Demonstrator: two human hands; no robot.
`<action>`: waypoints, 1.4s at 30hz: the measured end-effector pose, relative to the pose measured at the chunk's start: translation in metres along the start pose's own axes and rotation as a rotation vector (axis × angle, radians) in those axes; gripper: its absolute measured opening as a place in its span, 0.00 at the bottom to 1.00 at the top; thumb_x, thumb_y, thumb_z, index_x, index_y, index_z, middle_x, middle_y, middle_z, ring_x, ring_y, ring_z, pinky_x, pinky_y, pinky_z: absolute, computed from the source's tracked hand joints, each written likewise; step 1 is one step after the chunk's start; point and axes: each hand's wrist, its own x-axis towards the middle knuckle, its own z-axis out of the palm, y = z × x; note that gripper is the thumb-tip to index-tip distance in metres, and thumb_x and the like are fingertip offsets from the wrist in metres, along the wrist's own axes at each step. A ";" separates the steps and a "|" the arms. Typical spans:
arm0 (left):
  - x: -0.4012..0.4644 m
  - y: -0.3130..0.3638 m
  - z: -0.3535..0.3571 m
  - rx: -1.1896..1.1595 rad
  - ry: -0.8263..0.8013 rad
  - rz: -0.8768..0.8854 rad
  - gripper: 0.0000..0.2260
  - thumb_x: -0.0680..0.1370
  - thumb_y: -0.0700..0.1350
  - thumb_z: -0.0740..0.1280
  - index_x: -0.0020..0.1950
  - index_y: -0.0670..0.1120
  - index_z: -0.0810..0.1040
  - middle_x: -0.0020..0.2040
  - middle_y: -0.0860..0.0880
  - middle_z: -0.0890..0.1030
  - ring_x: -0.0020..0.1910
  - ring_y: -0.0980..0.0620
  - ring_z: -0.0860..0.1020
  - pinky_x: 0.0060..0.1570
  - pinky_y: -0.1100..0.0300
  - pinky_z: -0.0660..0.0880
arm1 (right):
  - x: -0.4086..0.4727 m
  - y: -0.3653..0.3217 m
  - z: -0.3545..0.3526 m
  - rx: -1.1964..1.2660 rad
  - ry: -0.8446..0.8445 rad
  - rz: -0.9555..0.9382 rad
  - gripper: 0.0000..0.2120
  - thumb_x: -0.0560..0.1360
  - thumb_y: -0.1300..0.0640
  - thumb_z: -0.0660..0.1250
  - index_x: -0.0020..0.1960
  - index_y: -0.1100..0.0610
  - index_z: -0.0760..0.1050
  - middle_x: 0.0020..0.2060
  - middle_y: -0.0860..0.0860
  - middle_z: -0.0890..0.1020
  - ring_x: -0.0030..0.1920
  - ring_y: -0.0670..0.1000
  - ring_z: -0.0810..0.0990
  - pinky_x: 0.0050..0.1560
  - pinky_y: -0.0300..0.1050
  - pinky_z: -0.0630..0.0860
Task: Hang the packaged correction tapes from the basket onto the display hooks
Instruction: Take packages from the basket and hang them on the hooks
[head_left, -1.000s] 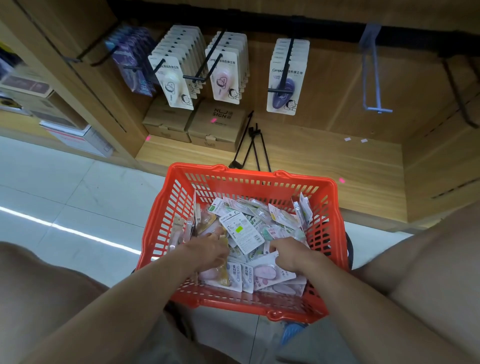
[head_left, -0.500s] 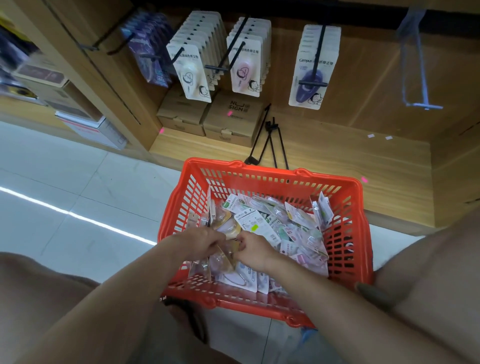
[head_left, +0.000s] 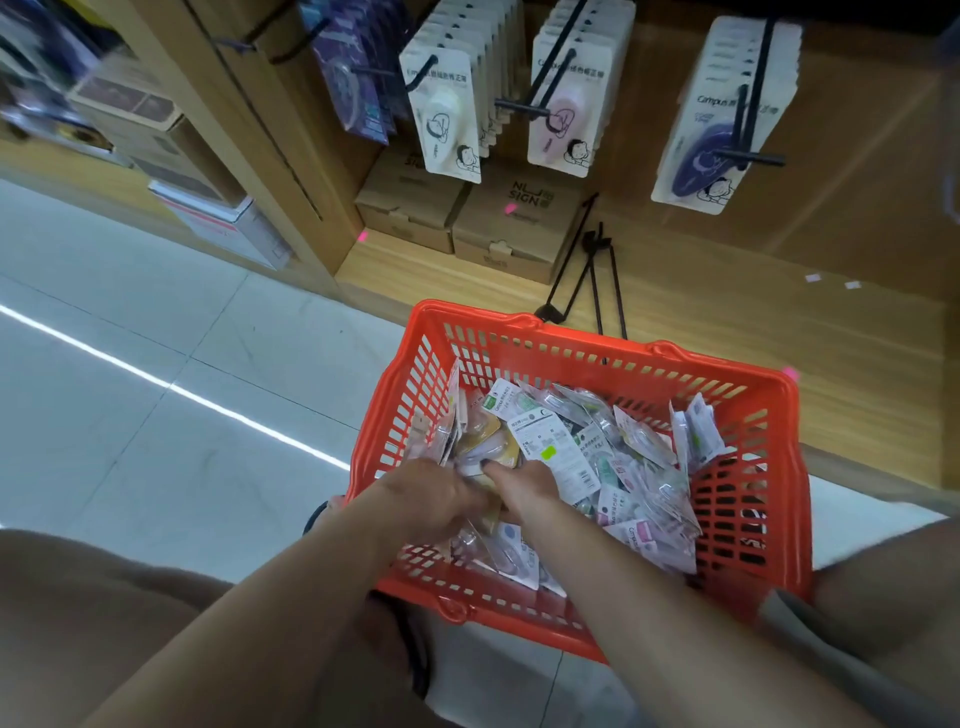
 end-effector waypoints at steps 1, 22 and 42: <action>0.000 0.002 0.002 0.008 0.013 0.011 0.20 0.83 0.44 0.63 0.75 0.57 0.73 0.66 0.50 0.82 0.62 0.43 0.81 0.64 0.49 0.75 | 0.001 -0.002 0.002 -0.029 0.043 -0.006 0.22 0.79 0.49 0.70 0.65 0.65 0.76 0.61 0.60 0.83 0.58 0.61 0.83 0.55 0.52 0.80; 0.020 0.010 0.011 -0.165 0.038 -0.006 0.11 0.86 0.52 0.59 0.68 0.52 0.72 0.74 0.46 0.70 0.68 0.44 0.75 0.63 0.49 0.72 | -0.014 0.030 -0.098 0.072 -0.271 -0.092 0.06 0.84 0.65 0.62 0.55 0.61 0.78 0.46 0.60 0.86 0.40 0.56 0.89 0.39 0.46 0.85; 0.040 0.047 0.025 -0.503 -0.145 -0.369 0.54 0.66 0.83 0.61 0.79 0.50 0.55 0.79 0.43 0.64 0.76 0.41 0.67 0.72 0.42 0.65 | -0.018 0.051 -0.128 0.084 -0.226 0.036 0.11 0.72 0.72 0.64 0.54 0.66 0.76 0.39 0.61 0.83 0.47 0.63 0.88 0.49 0.53 0.86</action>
